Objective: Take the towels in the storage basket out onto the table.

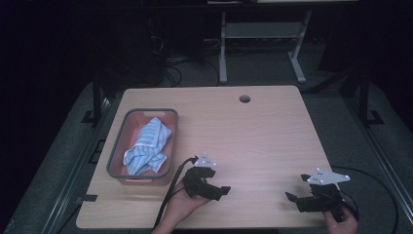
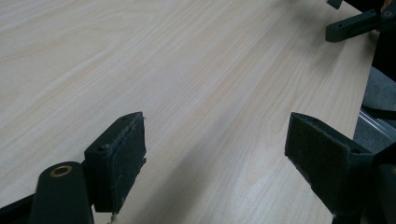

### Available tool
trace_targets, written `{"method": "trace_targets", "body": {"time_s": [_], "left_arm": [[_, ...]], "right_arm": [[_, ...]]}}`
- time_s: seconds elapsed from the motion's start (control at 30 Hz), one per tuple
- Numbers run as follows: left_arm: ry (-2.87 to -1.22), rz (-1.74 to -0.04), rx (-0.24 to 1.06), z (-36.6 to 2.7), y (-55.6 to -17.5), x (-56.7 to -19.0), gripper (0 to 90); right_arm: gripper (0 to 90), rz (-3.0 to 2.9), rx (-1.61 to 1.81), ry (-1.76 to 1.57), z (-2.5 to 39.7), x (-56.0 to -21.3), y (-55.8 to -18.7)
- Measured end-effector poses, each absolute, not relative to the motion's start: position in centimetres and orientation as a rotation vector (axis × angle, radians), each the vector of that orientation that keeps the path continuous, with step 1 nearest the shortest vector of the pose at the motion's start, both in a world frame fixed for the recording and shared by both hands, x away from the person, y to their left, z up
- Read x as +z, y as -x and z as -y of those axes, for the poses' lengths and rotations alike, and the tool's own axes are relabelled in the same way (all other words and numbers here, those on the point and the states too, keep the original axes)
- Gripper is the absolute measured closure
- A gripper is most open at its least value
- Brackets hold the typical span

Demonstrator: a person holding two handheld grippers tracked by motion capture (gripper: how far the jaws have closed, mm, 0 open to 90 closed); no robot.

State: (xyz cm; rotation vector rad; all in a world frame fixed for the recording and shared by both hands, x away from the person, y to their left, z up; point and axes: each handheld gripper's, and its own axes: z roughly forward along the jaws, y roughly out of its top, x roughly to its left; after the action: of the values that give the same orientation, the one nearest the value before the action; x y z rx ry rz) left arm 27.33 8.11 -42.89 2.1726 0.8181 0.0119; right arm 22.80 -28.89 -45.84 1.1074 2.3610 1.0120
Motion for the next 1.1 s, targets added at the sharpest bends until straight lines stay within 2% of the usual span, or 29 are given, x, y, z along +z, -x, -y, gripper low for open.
{"method": "trace_targets", "body": {"time_s": [1.1], "left_arm": [[-2.286,-0.875,0.083,-10.2,-33.0,-36.8,21.0]], "right_arm": [[13.9,-2.342,1.012,-1.098,28.7,-45.5,-22.3]]}}
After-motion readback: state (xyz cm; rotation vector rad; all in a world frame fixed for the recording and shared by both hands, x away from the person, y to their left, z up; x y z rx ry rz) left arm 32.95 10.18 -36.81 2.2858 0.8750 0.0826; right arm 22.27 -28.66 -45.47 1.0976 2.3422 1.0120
